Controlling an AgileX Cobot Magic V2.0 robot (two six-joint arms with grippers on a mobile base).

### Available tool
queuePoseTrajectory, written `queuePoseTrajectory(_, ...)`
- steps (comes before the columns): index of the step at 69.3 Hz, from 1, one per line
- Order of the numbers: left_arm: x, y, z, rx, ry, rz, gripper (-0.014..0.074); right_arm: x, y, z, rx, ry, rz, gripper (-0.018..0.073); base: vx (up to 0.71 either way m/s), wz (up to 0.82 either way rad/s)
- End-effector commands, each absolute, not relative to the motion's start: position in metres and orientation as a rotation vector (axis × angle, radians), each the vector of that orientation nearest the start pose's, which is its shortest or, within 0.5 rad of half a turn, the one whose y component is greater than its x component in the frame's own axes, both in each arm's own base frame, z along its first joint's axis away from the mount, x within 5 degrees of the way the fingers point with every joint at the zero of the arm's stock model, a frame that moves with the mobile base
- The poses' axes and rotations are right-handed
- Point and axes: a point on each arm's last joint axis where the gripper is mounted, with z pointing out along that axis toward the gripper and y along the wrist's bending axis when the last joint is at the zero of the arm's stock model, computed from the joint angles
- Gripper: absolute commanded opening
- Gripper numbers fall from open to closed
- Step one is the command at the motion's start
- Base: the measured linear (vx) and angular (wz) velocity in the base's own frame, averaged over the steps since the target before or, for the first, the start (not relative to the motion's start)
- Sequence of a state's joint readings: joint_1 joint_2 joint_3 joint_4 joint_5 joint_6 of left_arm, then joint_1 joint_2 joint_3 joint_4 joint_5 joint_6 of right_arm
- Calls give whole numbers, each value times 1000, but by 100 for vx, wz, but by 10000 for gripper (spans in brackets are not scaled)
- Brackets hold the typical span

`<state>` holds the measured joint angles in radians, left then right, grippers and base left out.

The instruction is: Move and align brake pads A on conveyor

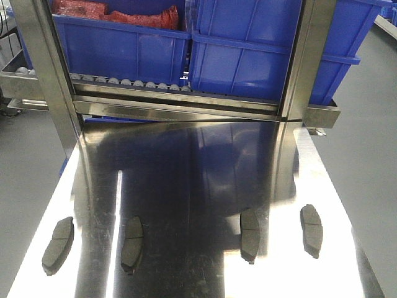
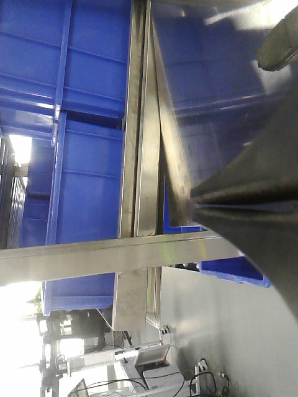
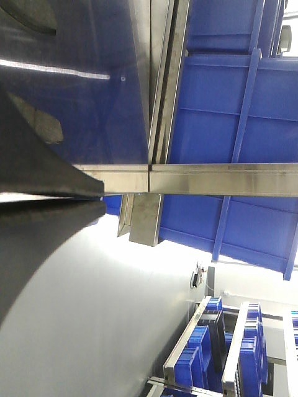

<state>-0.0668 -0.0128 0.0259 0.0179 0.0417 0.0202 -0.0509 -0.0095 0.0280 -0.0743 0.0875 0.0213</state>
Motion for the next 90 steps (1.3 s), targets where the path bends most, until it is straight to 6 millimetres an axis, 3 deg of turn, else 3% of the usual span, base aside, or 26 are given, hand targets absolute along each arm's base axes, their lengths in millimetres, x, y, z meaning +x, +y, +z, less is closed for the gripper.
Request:
queuePoseTrajectory(1,56,-4,203,69,1467,-35,-6,56,-3,200,-4,1514,-100,-11,0,0)
queuePoseTrajectory(69,56,-4,203,69,1466,-34,-6,56,-3,200,-4,1516,-100,-11,0,0)
queuePoseTrajectory(90,53,-4,217,90,1333,-9,-6,56,-3,200,-4,1516,-100,-11,0,0)
